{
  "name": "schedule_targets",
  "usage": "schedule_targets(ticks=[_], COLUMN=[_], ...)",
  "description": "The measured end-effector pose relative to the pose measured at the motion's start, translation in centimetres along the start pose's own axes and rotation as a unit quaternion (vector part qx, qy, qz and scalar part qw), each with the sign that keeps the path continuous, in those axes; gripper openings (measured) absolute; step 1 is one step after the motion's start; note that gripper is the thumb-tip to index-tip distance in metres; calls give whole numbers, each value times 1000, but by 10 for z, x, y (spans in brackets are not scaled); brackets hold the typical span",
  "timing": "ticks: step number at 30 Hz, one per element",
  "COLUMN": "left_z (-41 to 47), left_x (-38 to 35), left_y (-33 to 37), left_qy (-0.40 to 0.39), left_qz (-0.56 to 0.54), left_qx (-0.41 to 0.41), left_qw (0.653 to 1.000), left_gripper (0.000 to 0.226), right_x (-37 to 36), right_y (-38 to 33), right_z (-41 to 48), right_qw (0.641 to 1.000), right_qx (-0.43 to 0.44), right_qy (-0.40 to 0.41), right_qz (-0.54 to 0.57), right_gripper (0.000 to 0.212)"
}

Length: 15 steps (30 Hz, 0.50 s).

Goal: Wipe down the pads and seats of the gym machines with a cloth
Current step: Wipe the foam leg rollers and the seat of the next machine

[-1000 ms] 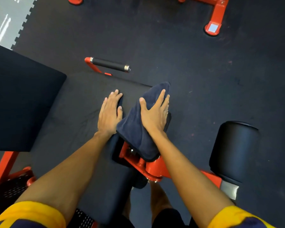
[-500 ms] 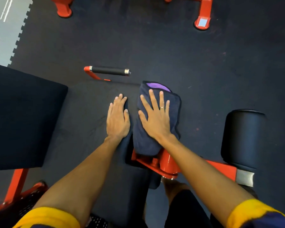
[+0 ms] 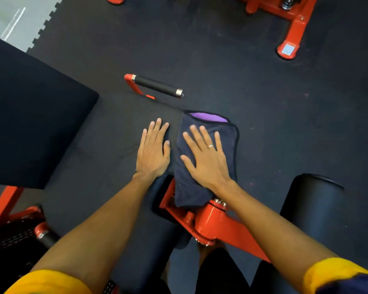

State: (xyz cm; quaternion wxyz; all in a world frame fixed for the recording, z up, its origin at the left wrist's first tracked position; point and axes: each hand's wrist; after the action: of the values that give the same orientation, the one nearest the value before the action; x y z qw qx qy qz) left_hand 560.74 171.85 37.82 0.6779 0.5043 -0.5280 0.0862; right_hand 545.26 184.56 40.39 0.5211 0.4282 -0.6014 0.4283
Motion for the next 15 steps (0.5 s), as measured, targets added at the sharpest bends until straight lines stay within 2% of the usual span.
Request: schedule_targets(ticks=[2,4,5,7,9,13,15], left_z=[1,-3,-4,-3,-3,-4,-4], left_x=[-1,-4,-6,-9,-8,-6,-5], left_y=[2,4,3,3,0,-1,0], left_qy=[0,9,17,24,29,8,8], left_qz=[20,42,54,66,75,60,53], left_qx=[30,73,90,124,141,117,117], left_qw=[999,996,994,990,987,991,992], left_gripper=[58,59,60,62,63,62,61], right_x=[0,5,8,12,10,8,11], right_y=[19,24,21,6,-9,-2,9], right_z=[16,51,72,105,112,60,46], right_qw=[996,985,982,982,990,998,997], right_qx=[-91,-168,-180,-158,-105,20,45], right_qy=[-14,-42,-59,-102,-94,-50,-49], right_qz=[9,22,20,5,-11,-38,-37], right_gripper=[76,71,66,57,56,69,74])
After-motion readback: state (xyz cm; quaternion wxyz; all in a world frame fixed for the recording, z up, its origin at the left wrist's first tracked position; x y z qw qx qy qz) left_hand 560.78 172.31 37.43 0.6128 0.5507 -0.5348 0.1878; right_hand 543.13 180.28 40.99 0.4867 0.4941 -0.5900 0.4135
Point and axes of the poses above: each hand's wrist, its own z-axis towards the middle knuckle, its own x-axis out of the back of the hand, y = z × x, and after that the axes turned 8 degrees about -z, right-handed
